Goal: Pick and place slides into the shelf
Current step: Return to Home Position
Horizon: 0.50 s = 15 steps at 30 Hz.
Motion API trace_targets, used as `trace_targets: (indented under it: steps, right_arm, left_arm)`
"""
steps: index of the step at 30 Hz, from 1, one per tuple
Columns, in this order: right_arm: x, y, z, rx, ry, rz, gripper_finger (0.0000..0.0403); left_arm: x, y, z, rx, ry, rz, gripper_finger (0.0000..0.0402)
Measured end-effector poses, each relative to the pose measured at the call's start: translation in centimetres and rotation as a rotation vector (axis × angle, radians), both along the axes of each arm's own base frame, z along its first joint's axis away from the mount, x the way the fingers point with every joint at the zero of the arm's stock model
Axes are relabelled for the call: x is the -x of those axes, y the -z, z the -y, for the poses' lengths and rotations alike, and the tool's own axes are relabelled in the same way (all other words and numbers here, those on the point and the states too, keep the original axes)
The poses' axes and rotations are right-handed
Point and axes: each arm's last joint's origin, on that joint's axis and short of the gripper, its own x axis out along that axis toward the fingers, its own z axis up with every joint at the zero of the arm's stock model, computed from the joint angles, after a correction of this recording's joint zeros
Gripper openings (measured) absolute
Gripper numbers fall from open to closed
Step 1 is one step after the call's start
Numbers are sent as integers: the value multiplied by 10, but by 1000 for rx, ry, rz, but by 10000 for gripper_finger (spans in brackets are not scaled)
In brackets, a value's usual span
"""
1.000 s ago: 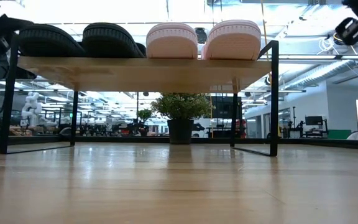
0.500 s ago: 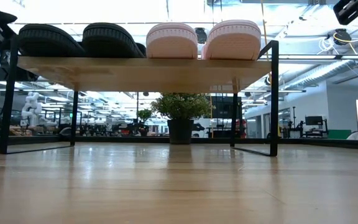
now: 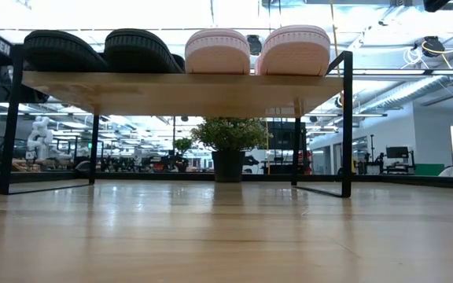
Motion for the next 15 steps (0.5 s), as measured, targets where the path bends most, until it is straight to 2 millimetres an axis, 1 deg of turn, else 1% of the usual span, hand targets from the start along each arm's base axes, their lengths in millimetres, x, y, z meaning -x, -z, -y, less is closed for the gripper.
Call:
trace_targets:
  steps: [4, 6, 7, 10, 15]
  right_arm:
    - [0, 1, 0, -18, -8, -13, 2]
    - [0, 2, -1, -13, -17, -26, 2]
    - [0, 2, -1, -2, -33, -23, 2]
    - [0, 2, -3, 32, -87, -9, 2]
    - [-4, 10, -6, 37, -141, -40, 2]
  left_arm:
    - [0, 39, 8, 56, 32, 76, 214]
    - [0, 55, 7, 92, 53, 143, 214]
    - [0, 60, 6, 100, 55, 171, 214]
    - [0, 57, 5, 44, 49, 210, 214]
    - [-3, 67, 4, -14, -32, 178, 214]
